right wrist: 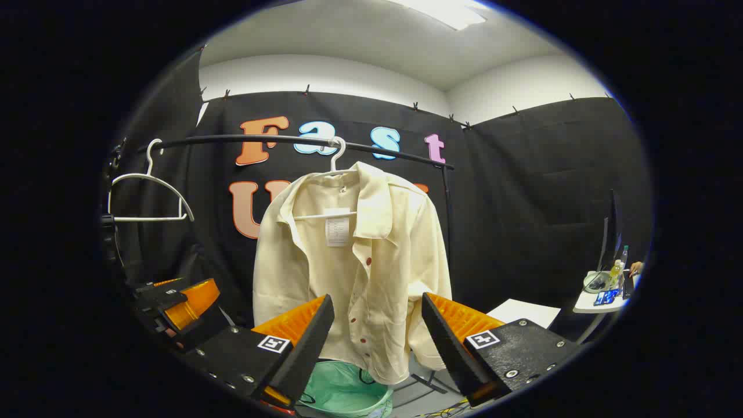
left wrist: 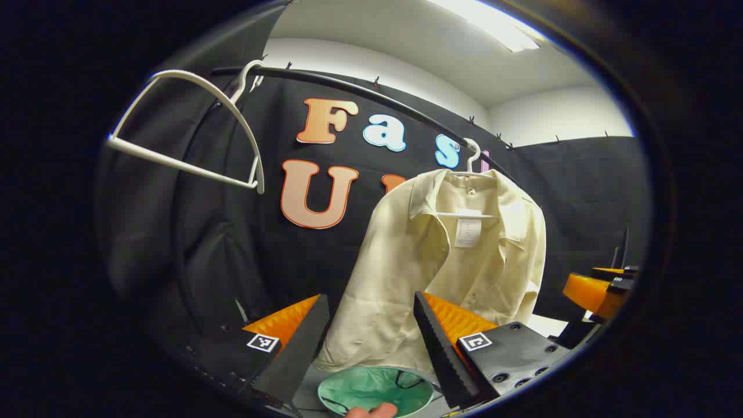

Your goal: Grasp the clothes on the hanger with both hands and then place them into the laundry hamper below.

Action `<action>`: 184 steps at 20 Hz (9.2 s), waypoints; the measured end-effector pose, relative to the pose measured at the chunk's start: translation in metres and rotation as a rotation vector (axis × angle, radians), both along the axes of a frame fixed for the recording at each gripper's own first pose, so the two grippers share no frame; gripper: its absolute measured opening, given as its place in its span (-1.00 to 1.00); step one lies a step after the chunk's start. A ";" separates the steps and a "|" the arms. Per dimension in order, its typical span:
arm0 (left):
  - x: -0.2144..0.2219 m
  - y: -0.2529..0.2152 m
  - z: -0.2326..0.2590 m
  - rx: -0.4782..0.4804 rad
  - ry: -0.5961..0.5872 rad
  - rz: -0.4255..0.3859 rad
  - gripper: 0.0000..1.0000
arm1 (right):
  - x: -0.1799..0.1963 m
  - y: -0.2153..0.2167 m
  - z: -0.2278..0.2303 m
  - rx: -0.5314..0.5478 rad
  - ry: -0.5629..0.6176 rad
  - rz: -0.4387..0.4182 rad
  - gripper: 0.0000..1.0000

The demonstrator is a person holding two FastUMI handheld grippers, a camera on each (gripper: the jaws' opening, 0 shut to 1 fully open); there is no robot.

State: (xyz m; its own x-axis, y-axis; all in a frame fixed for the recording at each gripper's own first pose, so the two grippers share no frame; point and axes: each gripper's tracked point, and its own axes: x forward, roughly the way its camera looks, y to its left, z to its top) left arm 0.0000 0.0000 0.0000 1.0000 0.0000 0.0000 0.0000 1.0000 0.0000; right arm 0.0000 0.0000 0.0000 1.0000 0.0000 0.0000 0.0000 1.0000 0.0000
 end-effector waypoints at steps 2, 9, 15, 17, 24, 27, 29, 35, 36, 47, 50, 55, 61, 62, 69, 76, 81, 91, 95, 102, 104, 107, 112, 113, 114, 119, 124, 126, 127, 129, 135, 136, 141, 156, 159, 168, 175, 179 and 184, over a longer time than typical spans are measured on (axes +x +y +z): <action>0.003 -0.004 -0.003 -0.010 0.013 0.003 0.93 | 0.004 -0.005 -0.002 0.003 0.000 -0.010 0.89; 0.017 -0.020 0.003 0.051 -0.012 -0.019 0.93 | 0.010 -0.011 0.002 0.005 -0.039 0.010 0.89; 0.011 -0.022 -0.004 0.019 0.007 -0.015 0.93 | 0.010 -0.017 -0.001 0.005 -0.039 0.015 0.89; 0.010 -0.020 -0.001 0.027 -0.004 -0.005 0.93 | 0.007 -0.020 -0.001 0.005 -0.039 0.012 0.89; 0.003 -0.010 0.007 0.047 -0.028 0.013 0.93 | 0.003 -0.022 -0.004 0.021 -0.035 0.005 0.89; 0.000 -0.005 0.010 0.056 -0.032 0.023 0.94 | 0.005 -0.020 -0.003 0.024 -0.037 0.010 0.89; -0.003 -0.001 0.012 0.062 -0.038 0.032 0.93 | 0.012 -0.018 0.001 0.028 -0.044 0.022 0.89; -0.017 0.011 0.012 0.083 -0.040 0.061 0.93 | 0.073 -0.004 0.001 0.032 -0.026 0.085 0.89; -0.019 0.014 0.013 0.087 -0.041 0.067 0.93 | 0.089 -0.007 0.001 0.046 -0.011 0.076 0.89; -0.044 0.050 0.015 0.090 -0.054 0.149 0.94 | 0.227 0.008 -0.015 -0.012 0.049 -0.148 0.89; -0.047 0.059 0.014 0.114 -0.054 0.172 0.93 | 0.249 -0.014 -0.025 -0.018 0.072 -0.214 0.90; -0.035 0.051 0.012 0.136 -0.054 0.132 0.94 | 0.252 -0.036 -0.017 -0.009 0.063 -0.185 0.44; 0.020 -0.015 0.018 0.091 -0.085 -0.059 0.93 | 0.208 -0.054 0.002 -0.063 0.034 -0.100 -0.95; 0.031 -0.033 0.020 0.088 -0.094 -0.099 1.00 | 0.198 -0.050 0.007 -0.078 0.021 -0.075 -0.96; 0.133 -0.102 0.003 0.097 -0.145 -0.149 0.93 | 0.154 -0.039 0.027 -0.123 -0.026 0.027 -0.99; 0.209 -0.074 -0.022 0.242 -0.170 0.081 0.94 | 0.154 -0.039 0.024 -0.101 -0.009 0.069 -0.98; 0.217 -0.017 0.005 0.356 -0.263 0.276 0.94 | 0.160 -0.038 0.019 -0.090 0.000 0.074 -0.98; 0.202 0.052 0.053 0.553 -0.295 0.399 -0.77 | 0.156 -0.045 0.021 -0.100 -0.030 0.059 -0.97; 0.191 0.070 0.091 0.643 -0.355 0.462 -0.79 | 0.144 -0.068 0.049 -0.107 -0.097 0.001 -1.00; 0.209 0.084 0.140 0.667 -0.394 0.465 -0.77 | 0.147 -0.139 0.115 -0.125 -0.202 -0.130 -1.00; 0.210 0.086 0.153 0.617 -0.437 0.455 -0.77 | 0.155 -0.159 0.137 -0.104 -0.237 -0.160 -1.00; 0.213 0.085 0.162 0.503 -0.513 0.443 -0.75 | 0.177 -0.180 0.179 -0.060 -0.317 -0.181 -1.00; 0.243 0.087 0.171 0.452 -0.545 0.463 -0.67 | 0.248 -0.189 0.212 -0.026 -0.347 -0.140 -1.00; 0.252 0.089 0.165 0.435 -0.520 0.453 -0.66 | 0.263 -0.189 0.208 -0.020 -0.331 -0.116 -1.00; 0.259 0.095 0.158 0.426 -0.495 0.451 -0.66 | 0.277 -0.188 0.198 -0.008 -0.303 -0.089 -1.00; 0.251 0.117 0.115 0.424 -0.427 0.480 -0.63 | 0.292 -0.179 0.128 0.046 -0.221 -0.031 -1.00; 0.218 0.144 0.063 0.434 -0.340 0.503 -0.75 | 0.268 -0.158 0.053 0.033 -0.137 0.004 -1.00; 0.201 0.145 0.058 0.470 -0.335 0.502 -0.75 | 0.251 -0.156 0.039 0.016 -0.121 0.010 -1.00; 0.192 0.146 0.055 0.479 -0.329 0.497 -0.75 | 0.242 -0.153 0.033 0.008 -0.113 0.017 -1.00; 0.174 0.147 0.046 0.479 -0.305 0.483 -0.75 | 0.224 -0.146 0.022 0.002 -0.095 0.031 -1.00; 0.124 0.136 0.034 0.410 -0.235 0.405 -0.75 | 0.177 -0.096 0.014 0.000 -0.080 0.121 -1.00; 0.120 0.126 0.030 0.395 -0.219 0.376 -0.72 | 0.171 -0.081 0.013 0.000 -0.080 0.148 -1.00; 0.109 0.083 -0.004 0.295 -0.127 0.254 -0.67 | 0.164 0.009 -0.006 -0.023 -0.042 0.317 -1.00; 0.089 0.041 -0.189 0.001 0.390 0.106 -0.61 | 0.193 0.108 -0.191 0.014 0.366 0.387 -0.96; 0.067 0.042 -0.238 -0.028 0.517 0.095 -0.58 | 0.179 0.109 -0.246 -0.024 0.465 0.379 -0.91; -0.019 0.059 -0.379 -0.099 0.988 0.140 0.72 | 0.126 0.116 -0.390 -0.012 0.792 0.380 -0.23; -0.045 0.080 -0.365 -0.128 0.920 0.197 0.96 | 0.097 0.100 -0.394 0.062 0.831 0.343 0.87; -0.043 0.079 -0.305 -0.137 0.782 0.193 0.96 | 0.086 0.083 -0.366 0.062 0.753 0.314 0.89; -0.043 0.072 -0.226 -0.102 0.616 0.171 0.96 | 0.067 0.070 -0.289 0.067 0.607 0.307 0.89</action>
